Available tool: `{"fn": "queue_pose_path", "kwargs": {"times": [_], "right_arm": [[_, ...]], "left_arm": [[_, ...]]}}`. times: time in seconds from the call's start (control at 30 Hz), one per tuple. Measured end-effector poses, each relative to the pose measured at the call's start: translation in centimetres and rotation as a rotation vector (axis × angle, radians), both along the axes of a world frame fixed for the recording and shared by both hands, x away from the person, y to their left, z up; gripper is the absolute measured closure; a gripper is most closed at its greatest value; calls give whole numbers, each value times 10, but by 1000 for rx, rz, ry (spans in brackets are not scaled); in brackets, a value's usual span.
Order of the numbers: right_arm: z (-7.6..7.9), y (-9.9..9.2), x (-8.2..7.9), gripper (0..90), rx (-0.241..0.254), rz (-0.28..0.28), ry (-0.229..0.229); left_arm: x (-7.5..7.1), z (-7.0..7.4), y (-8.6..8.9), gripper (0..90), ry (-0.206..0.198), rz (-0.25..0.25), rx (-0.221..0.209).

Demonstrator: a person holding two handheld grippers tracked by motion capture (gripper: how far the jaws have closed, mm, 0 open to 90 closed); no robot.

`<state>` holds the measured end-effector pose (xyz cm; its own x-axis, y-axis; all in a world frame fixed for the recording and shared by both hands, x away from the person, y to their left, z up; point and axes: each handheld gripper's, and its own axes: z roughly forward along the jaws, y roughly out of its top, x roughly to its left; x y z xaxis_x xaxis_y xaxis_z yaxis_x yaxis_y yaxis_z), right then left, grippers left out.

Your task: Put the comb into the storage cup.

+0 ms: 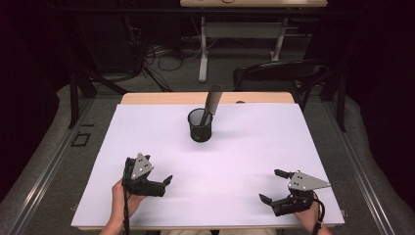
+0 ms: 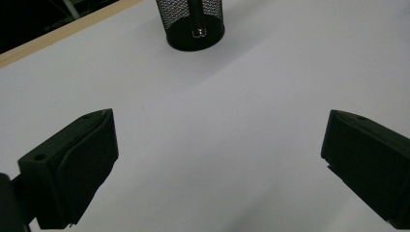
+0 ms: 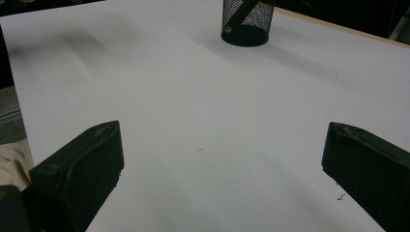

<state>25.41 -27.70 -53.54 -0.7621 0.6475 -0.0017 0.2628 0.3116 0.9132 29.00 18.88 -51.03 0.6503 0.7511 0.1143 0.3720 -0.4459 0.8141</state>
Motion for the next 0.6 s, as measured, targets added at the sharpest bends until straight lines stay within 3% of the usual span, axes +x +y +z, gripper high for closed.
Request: {"fn": "queue_pose_path", "kwargs": {"times": [0.4,0.6], "right_arm": [[0,0,0,8,4,0,-6],[0,0,0,8,3,0,-2]], "left_arm": [[-13,-11,6,0,-1,10,-18],[-20,-15,10,0,-21,10,-37]]}}
